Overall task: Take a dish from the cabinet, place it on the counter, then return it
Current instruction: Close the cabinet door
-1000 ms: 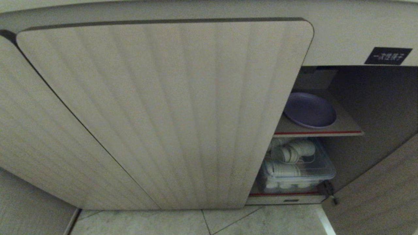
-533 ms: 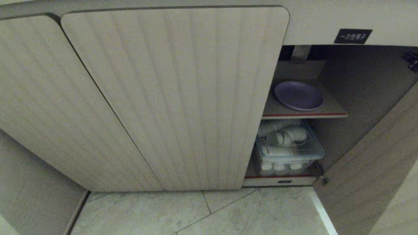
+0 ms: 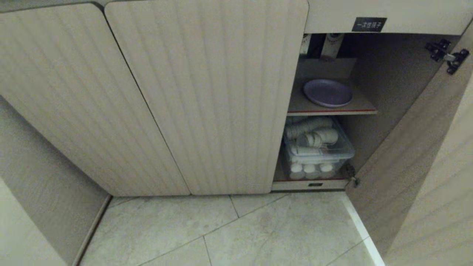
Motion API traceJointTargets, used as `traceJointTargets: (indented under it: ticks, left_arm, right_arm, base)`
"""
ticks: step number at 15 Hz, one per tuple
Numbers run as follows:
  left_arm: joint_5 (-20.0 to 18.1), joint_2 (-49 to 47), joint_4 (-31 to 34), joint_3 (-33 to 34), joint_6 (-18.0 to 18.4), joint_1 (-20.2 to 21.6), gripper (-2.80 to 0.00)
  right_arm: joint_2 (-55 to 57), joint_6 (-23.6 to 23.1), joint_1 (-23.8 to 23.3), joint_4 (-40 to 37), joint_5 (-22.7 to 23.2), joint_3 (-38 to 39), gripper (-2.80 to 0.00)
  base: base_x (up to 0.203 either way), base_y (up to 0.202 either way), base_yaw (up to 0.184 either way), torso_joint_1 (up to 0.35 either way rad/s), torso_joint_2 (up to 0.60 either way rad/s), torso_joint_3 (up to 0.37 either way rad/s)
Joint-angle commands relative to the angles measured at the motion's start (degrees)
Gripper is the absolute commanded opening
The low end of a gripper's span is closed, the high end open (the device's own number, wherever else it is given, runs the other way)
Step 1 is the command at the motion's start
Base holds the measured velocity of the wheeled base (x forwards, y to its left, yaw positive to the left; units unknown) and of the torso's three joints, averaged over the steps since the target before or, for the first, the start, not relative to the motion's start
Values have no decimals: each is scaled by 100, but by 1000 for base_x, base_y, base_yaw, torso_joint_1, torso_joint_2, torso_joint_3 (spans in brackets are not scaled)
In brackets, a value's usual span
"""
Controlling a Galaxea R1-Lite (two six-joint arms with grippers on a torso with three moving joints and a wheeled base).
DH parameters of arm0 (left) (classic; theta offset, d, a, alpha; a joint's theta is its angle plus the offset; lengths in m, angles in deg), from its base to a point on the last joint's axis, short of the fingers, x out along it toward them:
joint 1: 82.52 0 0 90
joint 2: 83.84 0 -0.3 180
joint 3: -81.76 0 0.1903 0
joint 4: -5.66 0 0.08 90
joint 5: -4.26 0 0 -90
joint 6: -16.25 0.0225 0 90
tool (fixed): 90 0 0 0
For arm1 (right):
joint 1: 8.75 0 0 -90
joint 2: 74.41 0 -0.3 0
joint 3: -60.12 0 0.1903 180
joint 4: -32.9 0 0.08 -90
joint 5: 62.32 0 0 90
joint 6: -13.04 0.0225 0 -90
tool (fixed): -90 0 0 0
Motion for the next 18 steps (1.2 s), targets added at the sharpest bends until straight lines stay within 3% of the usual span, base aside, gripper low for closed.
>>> traceJointTargets:
  ticks: [1,7,18]
  left_arm:
    - [0,2,-2,0,-3,0,-280]
    - [0,2,-2,0,-3,0,-280]
    - [0,2,-2,0,-3,0,-280]
  right_arm:
    - [7,20,2,0,0,2,-280]
    - [7,20,2,6,-9,-4,-280]
    - [7,29,2,6,0,5,-280]
  base:
    - [-197,0,3,2,3,-1]
    - [-182,0,-1,2,1,3]
    - [0,0,0,0,0,0]
